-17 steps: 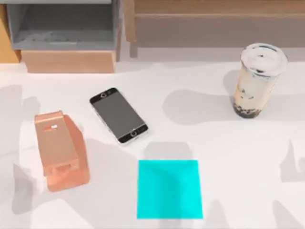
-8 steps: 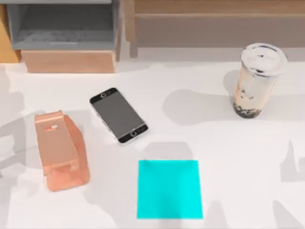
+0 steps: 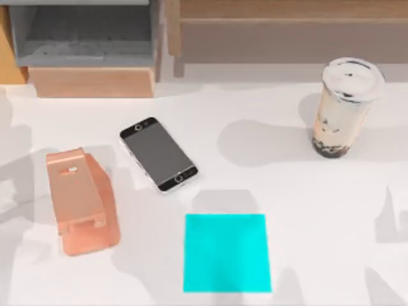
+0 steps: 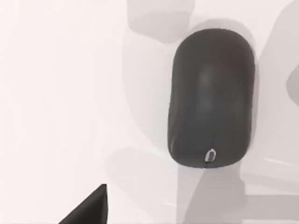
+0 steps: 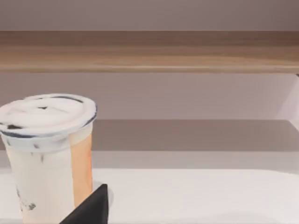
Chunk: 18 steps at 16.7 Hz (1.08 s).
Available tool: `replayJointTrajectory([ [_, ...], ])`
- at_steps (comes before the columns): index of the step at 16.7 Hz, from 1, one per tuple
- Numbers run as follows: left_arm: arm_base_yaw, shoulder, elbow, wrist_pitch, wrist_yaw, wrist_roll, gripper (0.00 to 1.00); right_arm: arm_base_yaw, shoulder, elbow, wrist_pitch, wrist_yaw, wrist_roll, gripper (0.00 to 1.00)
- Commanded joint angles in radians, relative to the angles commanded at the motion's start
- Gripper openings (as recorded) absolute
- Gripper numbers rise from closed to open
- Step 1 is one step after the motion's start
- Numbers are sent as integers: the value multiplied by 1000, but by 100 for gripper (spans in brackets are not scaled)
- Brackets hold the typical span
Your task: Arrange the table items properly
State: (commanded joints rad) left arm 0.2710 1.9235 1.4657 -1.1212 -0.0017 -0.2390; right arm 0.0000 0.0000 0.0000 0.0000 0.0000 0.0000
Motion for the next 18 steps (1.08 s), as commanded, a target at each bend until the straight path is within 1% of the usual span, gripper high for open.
replayJointTrajectory([
  [2,1,23,-40,56,0,1,100,0,0,0,0,0,0,100],
  [7,3,87,-157,272,1,4,100,0,0,0,0,0,0,100],
  [9,4,110,-188,308,1,4,100,0,0,0,0,0,0,100],
  [13,5,113,-190,311,1,5,100,0,0,0,0,0,0,100],
  [18,5,113,-190,311,1,5,62,0,0,0,0,0,0,100],
])
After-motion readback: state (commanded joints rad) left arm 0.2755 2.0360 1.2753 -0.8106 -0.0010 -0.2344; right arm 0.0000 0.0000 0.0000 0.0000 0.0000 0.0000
